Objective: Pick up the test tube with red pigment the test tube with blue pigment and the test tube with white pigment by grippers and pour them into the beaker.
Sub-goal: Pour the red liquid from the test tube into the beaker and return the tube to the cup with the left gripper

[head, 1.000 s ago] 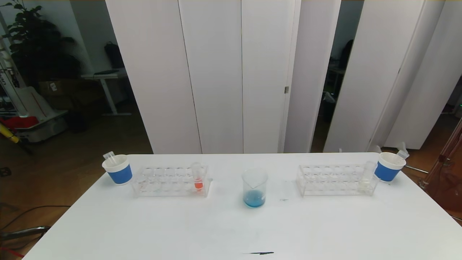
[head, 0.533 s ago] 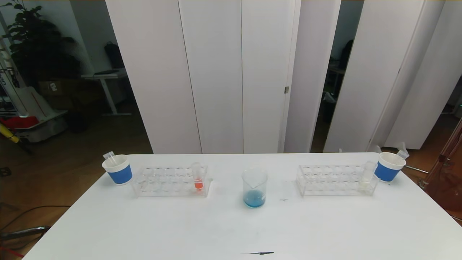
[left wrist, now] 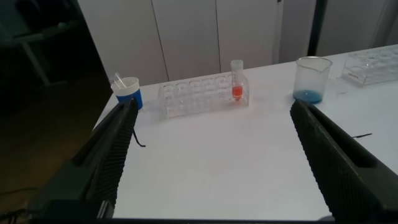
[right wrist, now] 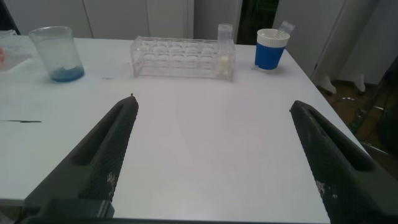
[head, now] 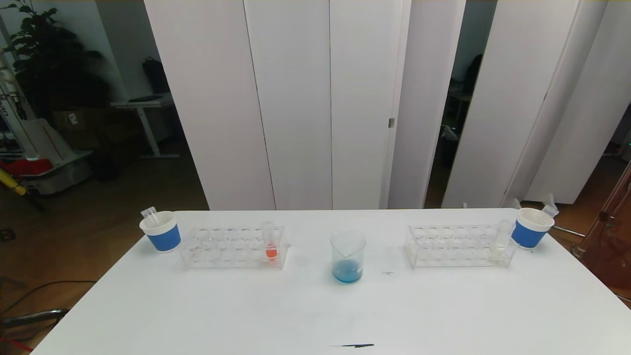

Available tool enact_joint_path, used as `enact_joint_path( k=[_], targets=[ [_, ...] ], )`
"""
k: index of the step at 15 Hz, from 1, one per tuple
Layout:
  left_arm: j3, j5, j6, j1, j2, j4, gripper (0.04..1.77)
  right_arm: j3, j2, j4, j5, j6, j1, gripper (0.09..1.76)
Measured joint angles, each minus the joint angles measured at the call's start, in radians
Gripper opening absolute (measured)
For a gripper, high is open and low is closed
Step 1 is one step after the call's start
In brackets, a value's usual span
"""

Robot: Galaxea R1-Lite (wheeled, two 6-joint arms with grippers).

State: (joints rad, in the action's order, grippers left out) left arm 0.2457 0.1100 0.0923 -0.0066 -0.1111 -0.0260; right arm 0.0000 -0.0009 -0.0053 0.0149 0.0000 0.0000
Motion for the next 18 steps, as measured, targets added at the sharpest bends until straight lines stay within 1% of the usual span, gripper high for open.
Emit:
enact_joint_path(
  k=[3, 7, 9, 13, 15, 18],
  targets=[
    [0.123, -0.005, -0.001, -0.026, -0.152, 0.026, 1.75, 0.0, 0.0, 0.0, 0.0, 0.0, 0.0, 1.75],
    [0.24, -0.009, -0.005, -0.041, -0.412, 0.146, 1.75, 0.0, 0.0, 0.0, 0.0, 0.0, 0.0, 1.75],
    [0.284, -0.005, -0.005, -0.044, -0.548, 0.232, 1.75, 0.0, 0.0, 0.0, 0.0, 0.0, 0.0, 1.75],
    [0.319, -0.001, -0.01, -0.054, -0.78, 0.414, 1.75, 0.0, 0.0, 0.0, 0.0, 0.0, 0.0, 1.75],
    [0.304, -0.005, -0.033, -0.087, -0.897, 0.515, 1.75, 0.0, 0.0, 0.0, 0.0, 0.0, 0.0, 1.75],
    [0.267, -0.011, -0.066, -0.12, -1.034, 0.643, 1.75, 0.0, 0.0, 0.0, 0.0, 0.0, 0.0, 1.75]
  ],
)
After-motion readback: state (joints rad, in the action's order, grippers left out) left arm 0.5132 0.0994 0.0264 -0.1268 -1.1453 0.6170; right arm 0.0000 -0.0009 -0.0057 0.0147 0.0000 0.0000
